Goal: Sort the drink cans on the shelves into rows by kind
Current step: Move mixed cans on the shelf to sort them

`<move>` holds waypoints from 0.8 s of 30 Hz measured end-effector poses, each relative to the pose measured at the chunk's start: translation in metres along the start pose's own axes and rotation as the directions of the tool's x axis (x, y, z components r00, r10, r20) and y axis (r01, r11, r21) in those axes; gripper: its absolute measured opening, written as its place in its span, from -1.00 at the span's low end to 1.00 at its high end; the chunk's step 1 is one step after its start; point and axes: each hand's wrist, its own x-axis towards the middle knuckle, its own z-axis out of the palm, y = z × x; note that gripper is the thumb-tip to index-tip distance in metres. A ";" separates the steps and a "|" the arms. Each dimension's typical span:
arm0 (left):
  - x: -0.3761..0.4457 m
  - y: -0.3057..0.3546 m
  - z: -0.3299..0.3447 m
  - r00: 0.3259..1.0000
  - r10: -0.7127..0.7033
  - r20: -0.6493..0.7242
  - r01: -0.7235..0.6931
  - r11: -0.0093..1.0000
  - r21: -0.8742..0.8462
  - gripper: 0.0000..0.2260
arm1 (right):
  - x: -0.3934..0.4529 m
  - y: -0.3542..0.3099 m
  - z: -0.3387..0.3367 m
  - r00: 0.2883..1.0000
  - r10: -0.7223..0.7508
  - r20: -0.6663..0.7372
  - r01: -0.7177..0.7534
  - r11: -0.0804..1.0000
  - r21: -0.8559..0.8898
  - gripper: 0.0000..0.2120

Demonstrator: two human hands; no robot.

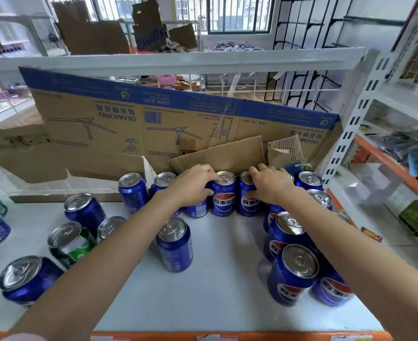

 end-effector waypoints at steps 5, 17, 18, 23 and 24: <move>-0.041 -0.039 -0.016 0.989 -0.145 0.006 0.145 0.989 -0.042 -0.68 | -0.026 -0.045 -0.010 0.949 -0.303 -0.090 0.312 0.945 0.103 -0.42; -0.040 -0.049 -0.010 0.975 -0.223 0.011 0.223 0.975 -0.013 -0.52 | -0.038 -0.122 0.007 0.841 -0.537 0.070 0.501 0.821 0.273 -0.38; -0.036 -0.046 -0.009 0.973 -0.228 0.016 0.229 0.973 -0.010 -0.50 | -0.038 -0.116 0.005 0.848 -0.523 0.085 0.489 0.835 0.252 -0.39; -0.016 -0.036 -0.001 0.950 -0.313 -0.004 0.313 0.948 0.053 -0.50 | -0.037 -0.065 -0.002 0.924 -0.327 0.197 0.282 0.932 0.228 -0.37; -0.013 -0.035 0.001 0.945 -0.327 0.004 0.326 0.942 0.086 -0.51 | -0.037 -0.053 -0.002 0.938 -0.274 0.211 0.228 0.948 0.221 -0.35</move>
